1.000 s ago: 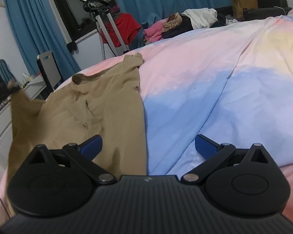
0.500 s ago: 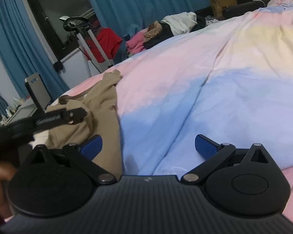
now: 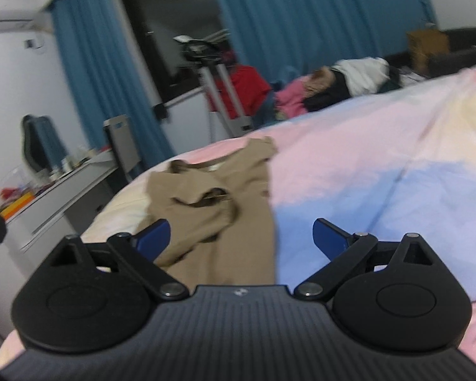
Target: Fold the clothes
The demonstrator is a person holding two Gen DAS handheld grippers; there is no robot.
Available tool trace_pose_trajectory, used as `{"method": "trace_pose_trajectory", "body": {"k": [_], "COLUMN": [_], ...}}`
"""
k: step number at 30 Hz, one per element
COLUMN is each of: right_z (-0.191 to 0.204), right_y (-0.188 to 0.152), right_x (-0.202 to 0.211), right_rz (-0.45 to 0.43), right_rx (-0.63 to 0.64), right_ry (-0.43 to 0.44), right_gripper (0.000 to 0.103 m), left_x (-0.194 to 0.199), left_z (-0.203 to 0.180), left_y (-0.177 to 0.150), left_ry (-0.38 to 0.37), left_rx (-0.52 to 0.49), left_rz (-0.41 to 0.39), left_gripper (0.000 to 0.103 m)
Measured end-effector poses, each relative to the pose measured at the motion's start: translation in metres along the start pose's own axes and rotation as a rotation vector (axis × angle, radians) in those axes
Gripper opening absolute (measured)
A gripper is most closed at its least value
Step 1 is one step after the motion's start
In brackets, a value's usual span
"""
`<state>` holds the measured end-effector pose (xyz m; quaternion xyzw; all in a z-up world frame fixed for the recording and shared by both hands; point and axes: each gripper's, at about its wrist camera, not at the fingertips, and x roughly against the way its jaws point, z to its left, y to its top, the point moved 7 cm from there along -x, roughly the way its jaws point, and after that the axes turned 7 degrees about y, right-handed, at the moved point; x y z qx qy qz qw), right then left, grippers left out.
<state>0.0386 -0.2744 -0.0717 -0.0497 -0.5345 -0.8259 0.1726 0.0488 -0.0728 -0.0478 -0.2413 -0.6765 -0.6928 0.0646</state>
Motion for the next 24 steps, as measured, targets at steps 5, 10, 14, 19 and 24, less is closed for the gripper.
{"method": "trace_pose_trajectory", "body": {"k": [5, 10, 14, 19, 24], "right_z": [0.031, 0.054, 0.072, 0.093, 0.099], "right_y": [-0.012, -0.015, -0.005, 0.009, 0.016], "right_x": [0.005, -0.036, -0.092, -0.162, -0.195], "right_rz": [0.075, 0.12, 0.131, 0.144, 0.136], "right_rx": [0.039, 0.132, 0.206, 0.3, 0.344], "right_ry": [0.054, 0.041, 0.023, 0.001, -0.019], "right_gripper": [0.081, 0.081, 0.08, 0.073, 0.068], "left_x": [0.026, 0.035, 0.031, 0.012, -0.005], "left_z": [0.008, 0.039, 0.065, 0.092, 0.092], "left_y": [0.001, -0.002, -0.002, -0.011, -0.016], "left_ry": [-0.051, -0.029, -0.005, 0.03, 0.032], "left_rx": [0.021, 0.063, 0.106, 0.206, 0.187], "left_rz": [-0.047, -0.08, -0.097, -0.055, -0.043], "left_gripper": [0.099, 0.1, 0.1, 0.1, 0.101]}}
